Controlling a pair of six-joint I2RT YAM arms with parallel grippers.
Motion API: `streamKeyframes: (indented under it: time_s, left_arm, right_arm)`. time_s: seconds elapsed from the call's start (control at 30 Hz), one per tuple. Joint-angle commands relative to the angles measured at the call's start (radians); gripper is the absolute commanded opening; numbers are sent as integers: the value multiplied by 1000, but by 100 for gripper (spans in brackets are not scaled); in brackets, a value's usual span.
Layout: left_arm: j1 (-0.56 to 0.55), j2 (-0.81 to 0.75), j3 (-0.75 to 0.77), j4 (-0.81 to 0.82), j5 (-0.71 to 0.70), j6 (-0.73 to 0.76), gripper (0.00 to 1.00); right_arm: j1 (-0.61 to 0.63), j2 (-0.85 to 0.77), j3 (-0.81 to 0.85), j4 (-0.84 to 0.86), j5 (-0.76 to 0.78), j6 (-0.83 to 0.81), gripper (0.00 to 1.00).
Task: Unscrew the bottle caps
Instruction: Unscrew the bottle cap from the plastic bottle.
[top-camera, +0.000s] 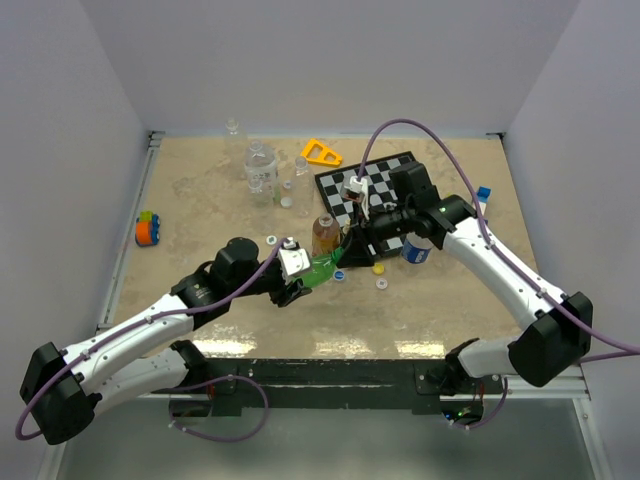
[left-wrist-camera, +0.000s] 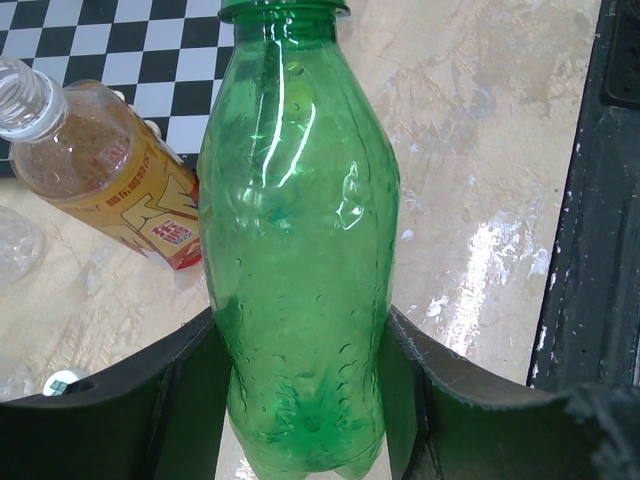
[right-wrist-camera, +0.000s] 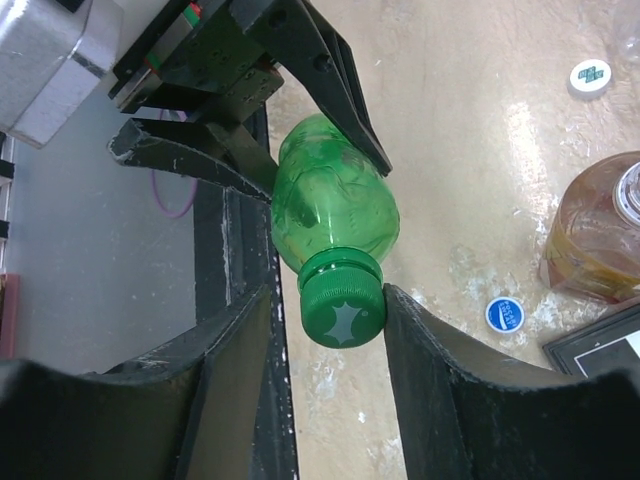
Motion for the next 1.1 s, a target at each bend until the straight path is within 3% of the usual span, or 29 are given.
streamKeyframes:
  time_s: [0.0, 0.1, 0.33, 0.47, 0.63, 0.77, 0.9, 1.07]
  left_arm:
    - [5, -17, 13, 48, -8, -20, 0]
    - [5, -17, 15, 48, -6, -20, 0]
    - [3, -17, 12, 44, -6, -9, 0]
    - [3, -26, 10, 34, 15, 5, 0]
    - [3, -34, 15, 16, 46, 22, 0]
    - [3, -37, 15, 11, 81, 29, 0]
    - [3, -39, 18, 8, 141, 29, 0]
    - [5, -28, 13, -1, 342, 46, 0]
  right_arm:
    - [6, 1, 5, 3, 0, 0, 50]
    - [6, 3, 9, -5, -11, -11, 43]
    - [8, -5, 25, -45, -58, -131, 0]
    - [46, -2, 97, -190, -41, -395, 0]
    - [84, -48, 171, -413, 38, -1007, 0]
    - [87, -101, 143, -413, 133, -1348, 0]
    - [87, -114, 129, -413, 128, -1505, 0]
    - [89, -125, 157, -413, 124, -1525, 0]
